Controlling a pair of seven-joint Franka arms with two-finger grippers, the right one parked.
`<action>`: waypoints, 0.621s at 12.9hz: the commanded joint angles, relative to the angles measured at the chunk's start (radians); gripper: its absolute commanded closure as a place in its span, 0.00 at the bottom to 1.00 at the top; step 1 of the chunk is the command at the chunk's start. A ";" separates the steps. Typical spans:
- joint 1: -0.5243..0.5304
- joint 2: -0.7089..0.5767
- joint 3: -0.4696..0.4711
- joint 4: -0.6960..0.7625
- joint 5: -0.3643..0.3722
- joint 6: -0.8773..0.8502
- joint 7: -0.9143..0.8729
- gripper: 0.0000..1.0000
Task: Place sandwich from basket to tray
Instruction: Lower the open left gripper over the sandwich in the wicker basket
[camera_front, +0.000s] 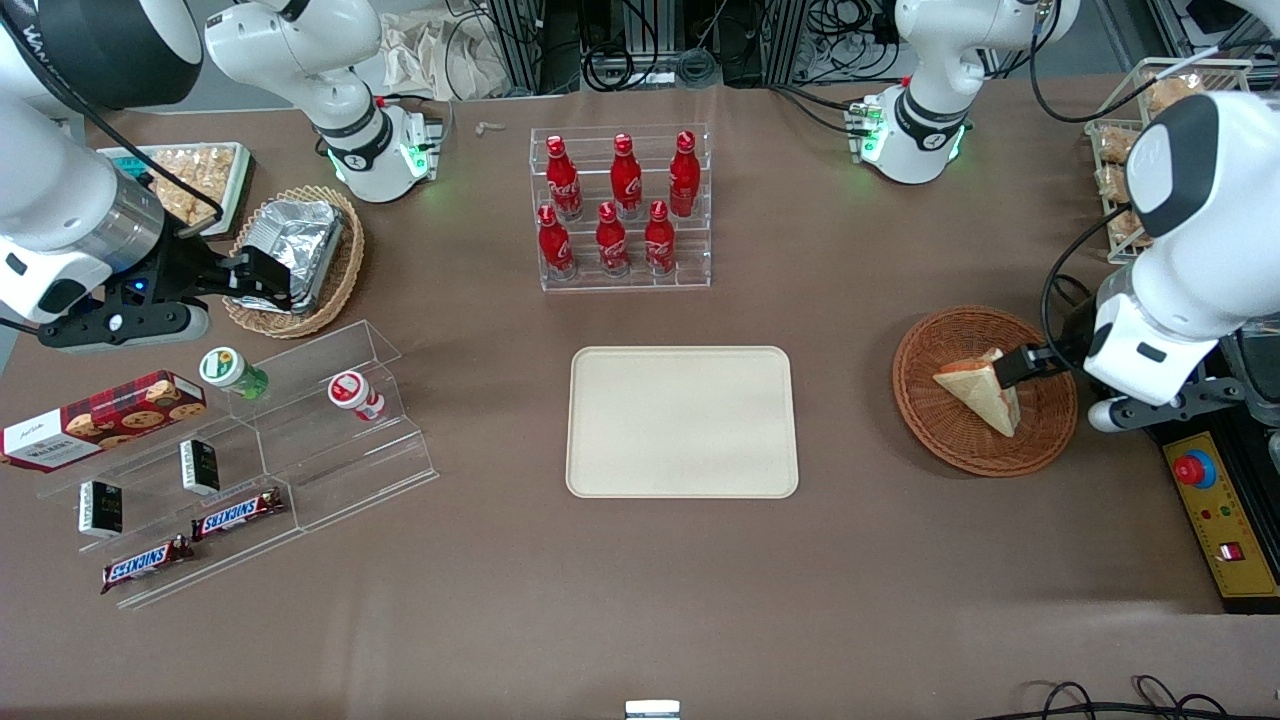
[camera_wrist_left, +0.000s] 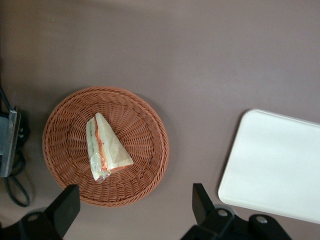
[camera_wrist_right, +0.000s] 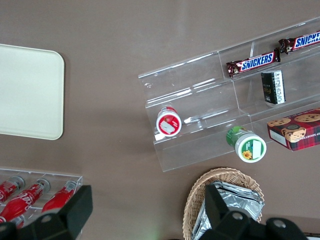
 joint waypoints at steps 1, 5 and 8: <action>0.001 -0.016 0.010 -0.112 0.003 0.094 -0.135 0.00; -0.002 -0.011 0.008 -0.264 0.010 0.248 -0.408 0.00; 0.001 -0.044 0.011 -0.425 0.039 0.376 -0.416 0.00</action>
